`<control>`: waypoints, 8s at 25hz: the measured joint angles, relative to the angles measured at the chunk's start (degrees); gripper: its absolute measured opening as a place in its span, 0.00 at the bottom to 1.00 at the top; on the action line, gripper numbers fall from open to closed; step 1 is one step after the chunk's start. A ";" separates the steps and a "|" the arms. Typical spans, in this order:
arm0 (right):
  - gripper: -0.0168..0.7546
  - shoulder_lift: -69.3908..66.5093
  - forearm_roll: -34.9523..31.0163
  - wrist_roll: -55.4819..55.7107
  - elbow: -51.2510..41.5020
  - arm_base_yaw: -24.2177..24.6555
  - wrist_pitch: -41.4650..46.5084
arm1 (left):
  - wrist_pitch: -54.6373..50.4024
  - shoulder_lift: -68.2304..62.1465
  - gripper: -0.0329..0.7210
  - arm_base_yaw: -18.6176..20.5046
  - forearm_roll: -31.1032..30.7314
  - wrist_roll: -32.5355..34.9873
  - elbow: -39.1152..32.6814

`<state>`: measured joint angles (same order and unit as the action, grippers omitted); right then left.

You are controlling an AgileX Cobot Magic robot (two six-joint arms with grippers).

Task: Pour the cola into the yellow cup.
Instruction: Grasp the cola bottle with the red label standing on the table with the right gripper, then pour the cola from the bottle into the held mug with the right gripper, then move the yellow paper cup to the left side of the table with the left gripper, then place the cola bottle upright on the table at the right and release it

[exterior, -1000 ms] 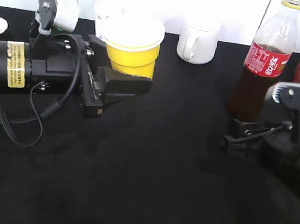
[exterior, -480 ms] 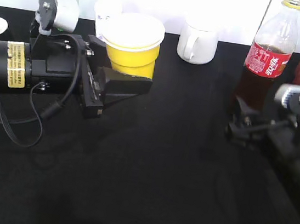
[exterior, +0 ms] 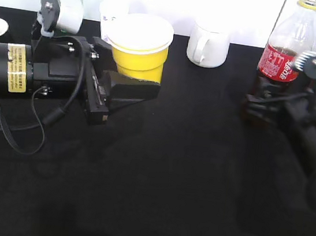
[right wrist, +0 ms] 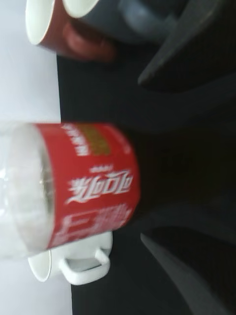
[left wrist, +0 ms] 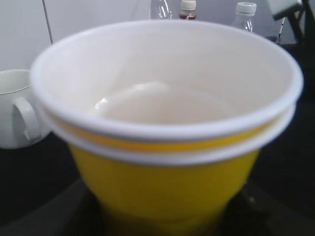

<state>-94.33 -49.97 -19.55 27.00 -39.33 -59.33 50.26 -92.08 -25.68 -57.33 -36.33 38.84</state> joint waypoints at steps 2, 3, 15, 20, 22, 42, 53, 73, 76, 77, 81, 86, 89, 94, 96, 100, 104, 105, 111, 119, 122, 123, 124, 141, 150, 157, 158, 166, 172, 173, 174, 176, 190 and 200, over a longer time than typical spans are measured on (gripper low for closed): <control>0.85 -0.22 1.16 -1.69 0.29 0.05 0.79 | 0.00 0.00 0.64 0.00 0.00 0.00 0.00; 0.84 -1.04 1.16 -2.24 0.41 0.40 0.78 | 0.00 0.00 0.64 0.00 0.00 0.00 0.00; 0.83 -8.84 2.89 -3.89 4.72 4.41 -1.05 | 0.00 0.00 0.64 0.00 0.00 0.00 0.00; 0.81 -8.94 4.35 -4.08 8.11 5.56 -1.00 | 0.05 0.00 0.64 0.00 0.00 0.00 0.00; 0.81 -9.12 6.63 -4.08 8.44 7.75 -1.00 | 0.05 0.00 0.64 0.00 0.00 0.00 0.00; 0.68 -10.74 11.33 -3.62 10.46 9.16 -1.28 | 0.05 0.00 0.64 0.00 -0.07 0.00 0.00; 0.68 -0.95 25.70 -25.94 10.46 9.16 0.02 | -0.86 -1.39 0.64 -2.02 2.67 0.00 5.89; 0.68 0.19 29.65 -58.45 10.46 9.16 -2.42 | -10.53 -9.47 0.64 -3.58 2.51 0.00 13.56; 0.68 0.19 30.12 -58.90 10.46 9.16 -2.29 | -10.41 -9.95 0.64 -3.54 2.37 0.00 13.37; 0.68 0.19 30.19 -59.96 10.46 9.16 -2.29 | -9.70 -9.95 0.64 -3.54 2.31 0.00 13.37; 0.68 0.19 29.16 -72.98 10.46 9.16 -2.29 | -7.11 -10.13 0.64 -3.54 1.17 0.00 13.37; 0.67 0.19 29.12 -79.27 10.46 9.16 -3.44 | -5.62 -10.32 0.64 -3.54 -0.92 -0.25 13.36; 0.67 0.19 29.55 -80.02 10.46 9.16 -5.32 | -6.02 -10.43 0.64 -3.54 -1.03 -0.25 12.72; 0.67 0.19 30.80 -84.21 10.46 9.16 -5.32 | -6.43 -10.49 0.64 -3.54 -0.97 -0.27 12.34; 0.67 0.19 31.29 -84.55 10.46 9.16 -5.32 | -6.43 -10.49 0.64 -3.54 -0.97 -0.27 12.34; 0.67 0.19 31.38 -85.02 10.46 9.16 -5.40 | -6.48 -10.49 0.64 -3.54 -0.97 -0.31 12.34; 0.67 0.19 31.38 -86.08 10.46 9.16 -5.47 | -6.67 -10.49 0.64 -3.54 -0.97 -0.37 12.29; 0.67 0.19 31.38 -86.14 10.46 9.16 -5.47 | -6.67 -10.49 0.64 -3.54 -0.97 -0.41 12.29; 0.67 0.19 31.57 -87.34 10.46 9.16 -5.53 | -6.89 -10.49 0.64 -3.54 -0.97 -0.41 12.29; 0.67 0.19 31.57 -87.75 10.46 9.16 -5.71 | -6.89 -10.53 0.64 -3.54 -1.03 -0.41 12.29; 0.67 0.19 31.57 -87.89 10.46 9.16 -6.00 | -6.89 -10.60 0.64 -3.54 -1.03 -0.41 12.29; 0.67 0.19 31.63 -87.95 10.46 9.16 -6.11 | -6.89 -10.60 0.64 -3.54 -1.03 -0.41 12.29; 0.67 0.19 31.63 -87.95 10.46 9.16 -6.24 | -6.89 -10.60 0.64 -3.54 -1.03 -0.41 12.29; 0.67 0.25 18.06 -3.88 10.46 9.16 2.40 | -7.72 -10.67 0.64 -1.68 5.39 -0.41 12.29; 0.67 0.28 22.15 -3.77 10.46 9.16 3.46 | -7.72 -10.67 0.64 7.76 4.81 0.06 12.29; 0.67 0.28 26.64 -3.77 10.46 9.16 3.53 | -5.69 -14.43 0.64 9.97 7.51 4.74 12.29; 0.67 0.28 26.64 -3.77 10.46 9.16 3.53 | -5.55 -15.56 0.64 9.97 8.26 5.21 12.23; 0.67 0.28 26.64 -3.77 10.46 9.16 3.58 | -0.98 -20.85 0.64 9.97 17.92 15.37 9.79; 0.67 0.28 26.64 -3.51 10.46 9.16 3.66 | 6.63 -22.06 0.64 10.38 34.36 27.29 1.11; 0.67 0.28 26.66 -3.39 10.46 9.16 3.66 | 9.09 -23.68 0.64 10.44 35.84 28.03 0.35; 0.67 0.28 26.66 -3.32 10.46 9.16 3.66 | 11.89 -25.59 0.64 10.55 36.43 28.49 0.09; 0.67 0.28 26.66 -3.04 10.46 9.16 3.66 | 15.53 -27.94 0.64 10.62 36.78 28.77 -0.07; 0.67 0.28 24.35 0.57 10.46 9.16 11.36 | 24.68 -24.16 0.88 10.66 45.08 30.86 -17.74; 0.69 -9.82 21.65 0.95 10.52 9.16 3.26 | 19.48 -9.51 0.83 10.66 44.21 30.29 -28.93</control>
<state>-104.15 -28.33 -18.60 37.52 -30.17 -56.07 69.75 -101.59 -15.02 -13.12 -6.04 9.91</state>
